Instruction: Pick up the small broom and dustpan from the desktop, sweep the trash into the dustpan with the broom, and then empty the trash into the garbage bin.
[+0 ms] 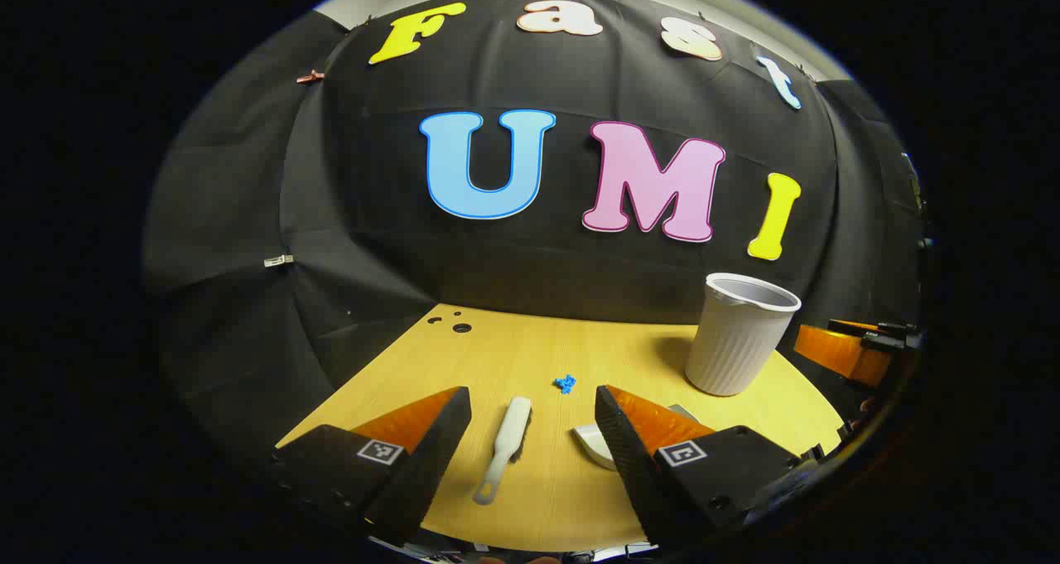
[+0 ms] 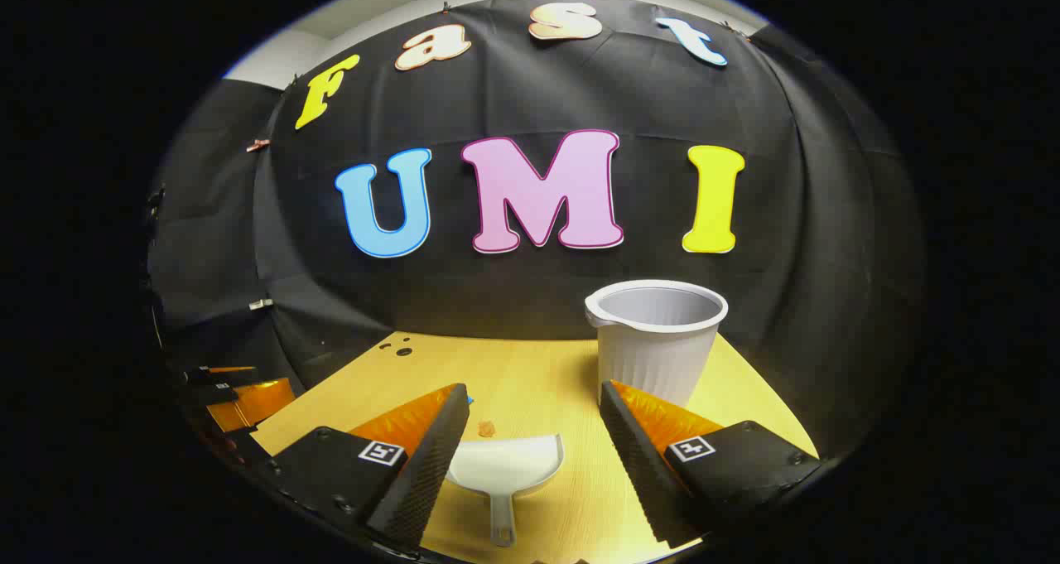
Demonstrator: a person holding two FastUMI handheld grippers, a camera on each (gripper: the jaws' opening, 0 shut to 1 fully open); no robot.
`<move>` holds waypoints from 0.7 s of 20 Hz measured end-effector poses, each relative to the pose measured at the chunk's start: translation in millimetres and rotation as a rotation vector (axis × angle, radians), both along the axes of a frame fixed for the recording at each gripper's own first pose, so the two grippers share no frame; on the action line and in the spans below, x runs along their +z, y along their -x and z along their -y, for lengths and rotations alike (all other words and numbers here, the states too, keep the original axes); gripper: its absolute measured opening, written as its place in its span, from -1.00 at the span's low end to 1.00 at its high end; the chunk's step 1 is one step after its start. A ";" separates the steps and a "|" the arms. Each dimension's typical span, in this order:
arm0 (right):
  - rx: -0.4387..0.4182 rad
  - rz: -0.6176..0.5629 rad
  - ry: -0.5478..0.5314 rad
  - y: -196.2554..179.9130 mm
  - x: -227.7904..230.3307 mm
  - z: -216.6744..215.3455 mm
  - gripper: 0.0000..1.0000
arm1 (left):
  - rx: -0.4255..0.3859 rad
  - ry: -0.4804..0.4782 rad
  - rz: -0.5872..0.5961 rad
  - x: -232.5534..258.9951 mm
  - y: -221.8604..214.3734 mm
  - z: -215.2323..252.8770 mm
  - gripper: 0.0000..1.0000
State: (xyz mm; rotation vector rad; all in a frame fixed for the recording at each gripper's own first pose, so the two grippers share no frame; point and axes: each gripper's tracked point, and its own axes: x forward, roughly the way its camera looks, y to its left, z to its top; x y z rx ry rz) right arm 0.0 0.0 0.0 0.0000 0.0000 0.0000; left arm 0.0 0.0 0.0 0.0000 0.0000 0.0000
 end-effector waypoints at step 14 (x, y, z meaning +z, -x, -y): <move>0.150 -0.068 0.026 -60.3 -25.9 -16.4 0.98 | 0.088 0.090 -0.068 -22.6 -44.4 -31.5 0.92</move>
